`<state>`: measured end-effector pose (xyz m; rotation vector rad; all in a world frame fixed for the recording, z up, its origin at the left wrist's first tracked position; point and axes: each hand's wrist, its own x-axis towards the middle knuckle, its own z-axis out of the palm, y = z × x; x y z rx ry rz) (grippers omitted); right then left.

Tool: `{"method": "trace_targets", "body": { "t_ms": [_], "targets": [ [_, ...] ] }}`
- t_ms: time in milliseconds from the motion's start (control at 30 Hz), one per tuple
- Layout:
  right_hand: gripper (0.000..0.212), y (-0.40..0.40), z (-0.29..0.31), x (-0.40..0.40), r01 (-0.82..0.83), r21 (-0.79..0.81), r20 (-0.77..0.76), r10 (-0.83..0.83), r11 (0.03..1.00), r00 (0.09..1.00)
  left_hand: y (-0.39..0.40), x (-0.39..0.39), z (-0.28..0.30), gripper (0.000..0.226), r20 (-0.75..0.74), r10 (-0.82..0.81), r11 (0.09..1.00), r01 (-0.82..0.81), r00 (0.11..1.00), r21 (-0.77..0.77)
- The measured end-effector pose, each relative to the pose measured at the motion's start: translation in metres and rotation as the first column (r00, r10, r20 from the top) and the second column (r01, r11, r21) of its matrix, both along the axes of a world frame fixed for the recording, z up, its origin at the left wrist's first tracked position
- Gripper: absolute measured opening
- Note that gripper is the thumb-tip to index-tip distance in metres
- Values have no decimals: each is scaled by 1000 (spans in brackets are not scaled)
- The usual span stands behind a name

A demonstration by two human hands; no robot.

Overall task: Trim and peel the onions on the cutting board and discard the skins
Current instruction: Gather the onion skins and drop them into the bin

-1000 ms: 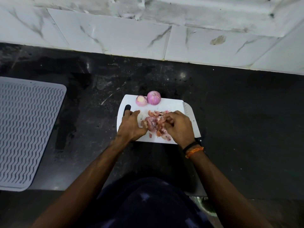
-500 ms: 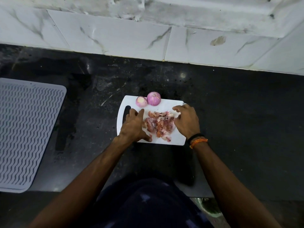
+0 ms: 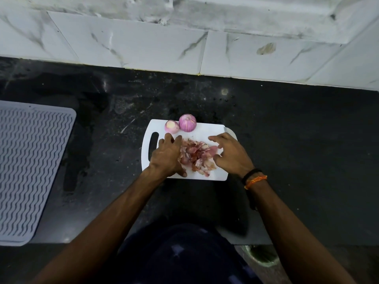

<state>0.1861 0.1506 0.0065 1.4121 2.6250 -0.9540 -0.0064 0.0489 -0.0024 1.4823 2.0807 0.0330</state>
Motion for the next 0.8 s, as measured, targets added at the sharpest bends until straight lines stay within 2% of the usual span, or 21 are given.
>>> {"method": "trace_targets", "body": {
  "t_ms": [67, 167, 233, 400, 533, 633, 700, 800],
  "targets": [
    [86, -3, 0, 8, -32, -50, 104, 37, 998, 994, -1, -1, 1, 128, -23, -20, 999, 19, 1000, -47],
    [125, -16, -8, 11, -56, -75, 250, 73, 996, 965, -1, 0, -1, 134, 4, -24, 998, 25, 1000, -62],
    [135, -25, -15, 6, -35, -59, 272, 50, 998, 961, 0, 3, -3, 134, 43, -17, 999, 19, 999, -45],
    [127, -25, -22, -14, 10, -12, 226, -7, 1000, 974, 4, 8, -8, 127, 133, 11, 1000, -12, 991, 8],
    [116, -21, -21, -24, -9, -8, 186, 10, 1000, 982, 8, 8, -8, 112, 178, 19, 999, -24, 984, 29],
    [112, -20, -20, -25, -37, 29, 202, 30, 999, 979, 11, 8, -6, 114, 91, 0, 1000, -1, 996, 16],
    [117, -20, -18, -22, -44, 42, 242, 33, 998, 970, 11, 7, -5, 117, 8, -10, 1000, 10, 1000, -5],
    [123, -19, -16, -17, -40, 21, 273, 33, 999, 961, 10, 5, -4, 118, -15, -5, 1000, 5, 1000, -11]
  ]
}}
